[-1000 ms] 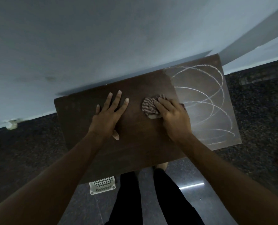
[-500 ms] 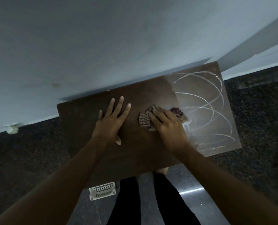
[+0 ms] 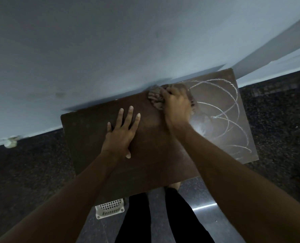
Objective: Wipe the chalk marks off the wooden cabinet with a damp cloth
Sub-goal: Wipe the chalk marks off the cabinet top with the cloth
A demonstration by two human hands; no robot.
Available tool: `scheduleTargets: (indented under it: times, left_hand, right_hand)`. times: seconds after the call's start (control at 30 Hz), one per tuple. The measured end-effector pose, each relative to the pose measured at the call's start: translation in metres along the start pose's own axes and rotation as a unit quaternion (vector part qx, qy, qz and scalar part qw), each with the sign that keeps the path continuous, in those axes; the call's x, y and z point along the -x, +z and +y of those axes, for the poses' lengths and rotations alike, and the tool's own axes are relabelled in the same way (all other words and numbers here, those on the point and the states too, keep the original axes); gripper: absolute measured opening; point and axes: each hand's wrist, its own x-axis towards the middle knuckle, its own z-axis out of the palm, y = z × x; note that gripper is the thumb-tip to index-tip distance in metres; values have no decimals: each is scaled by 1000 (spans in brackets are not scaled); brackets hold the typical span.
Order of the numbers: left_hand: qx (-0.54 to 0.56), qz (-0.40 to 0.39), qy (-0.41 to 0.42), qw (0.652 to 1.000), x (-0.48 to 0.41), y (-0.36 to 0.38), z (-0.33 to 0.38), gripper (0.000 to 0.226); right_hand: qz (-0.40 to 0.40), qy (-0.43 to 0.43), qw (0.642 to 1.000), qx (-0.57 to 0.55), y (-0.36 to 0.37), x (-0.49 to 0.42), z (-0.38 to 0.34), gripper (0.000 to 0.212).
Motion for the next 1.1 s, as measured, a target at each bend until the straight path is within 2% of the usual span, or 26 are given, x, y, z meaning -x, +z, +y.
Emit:
scheduleTargets:
  times: [0.13, 0.27, 0.4, 0.57, 0.63, 0.73, 0.8, 0.87, 1.0, 1.1]
  left_hand:
    - [1, -6, -1, 1000, -1, -1, 1, 145]
    - [11, -4, -3, 1000, -1, 2, 0, 149]
    - [20, -3, 2, 1000, -2, 2, -2, 149]
    - [12, -7, 2, 1000, -2, 2, -3, 151]
    - [5, -8, 0, 1000, -2, 1, -2, 150]
    - [-5, -13, -6, 1000, -1, -1, 1, 149]
    - [-10, -20, -10, 1000, -1, -2, 4, 148]
    - [-7, -26, -15, 1000, -3, -1, 4, 149]
    - [2, -28, -11, 1000, -4, -1, 4, 149]
    - [5, -22, -5, 1000, -3, -1, 2, 149]
  right_hand:
    - [-55, -117, 991, -35, -1, 49, -3, 44]
    - [-20, -142, 990, -8, -3, 66, 56, 52]
    - [-7, -32, 999, 15, -14, 22, 86, 48]
    - [62, 66, 995, -30, -4, -32, 43, 24]
    - [48, 37, 997, -42, 1, -23, 15, 23]
    - [-8, -81, 995, -50, 1, 4, -6, 29]
    - [-54, -134, 988, -55, -5, 14, 7, 37]
    - [-61, -151, 986, -43, -10, 14, 36, 41]
    - [15, -64, 998, -13, -26, -14, 114, 36]
    - [29, 3, 1000, 7, -45, -44, 158, 30]
